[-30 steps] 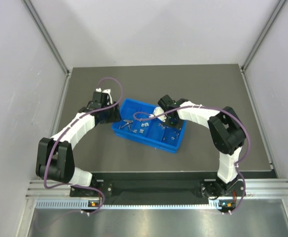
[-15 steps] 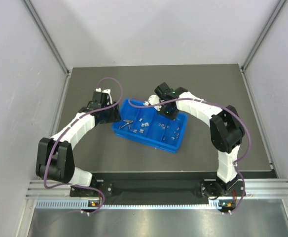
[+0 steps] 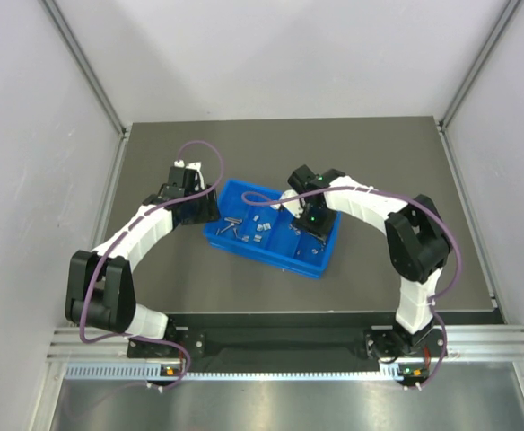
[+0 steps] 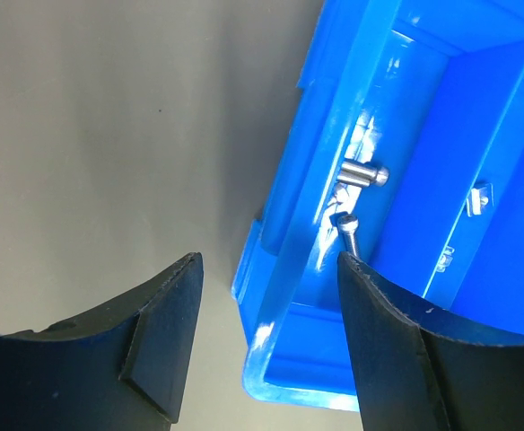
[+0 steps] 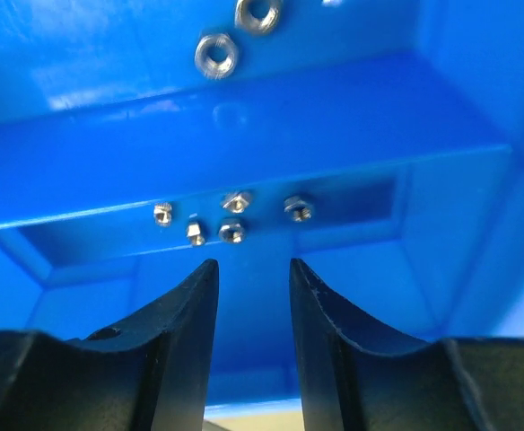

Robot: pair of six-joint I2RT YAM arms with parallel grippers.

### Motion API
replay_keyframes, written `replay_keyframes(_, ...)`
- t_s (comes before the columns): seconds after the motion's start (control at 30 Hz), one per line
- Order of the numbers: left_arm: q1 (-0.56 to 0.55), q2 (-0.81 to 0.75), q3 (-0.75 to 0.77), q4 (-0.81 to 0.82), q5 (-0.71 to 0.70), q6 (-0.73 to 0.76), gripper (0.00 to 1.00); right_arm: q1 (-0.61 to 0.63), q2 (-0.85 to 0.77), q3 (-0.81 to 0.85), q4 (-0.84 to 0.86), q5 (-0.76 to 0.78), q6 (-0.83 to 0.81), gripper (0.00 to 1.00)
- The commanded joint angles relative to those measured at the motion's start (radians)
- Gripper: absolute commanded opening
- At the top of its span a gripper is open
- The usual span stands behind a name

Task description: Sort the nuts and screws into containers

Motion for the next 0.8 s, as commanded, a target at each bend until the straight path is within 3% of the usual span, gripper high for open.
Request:
replay_keyframes(0.0, 0.005, -0.031, -0.001, 0.042, 0.005, -0.006, 0.67, -0.007, -0.027, -0.007, 0.004, 0.008, 0.015, 0.38)
replay_keyframes(0.53, 0.005, -0.032, -0.001, 0.037, -0.009, 0.005, 0.66, -0.006, 0.062, -0.031, 0.066, 0.155, 0.018, 0.35)
replay_keyframes(0.77, 0.005, -0.031, -0.002, 0.034, -0.008, 0.002, 0.66, -0.007, 0.085, -0.045, 0.096, 0.152, 0.024, 0.32)
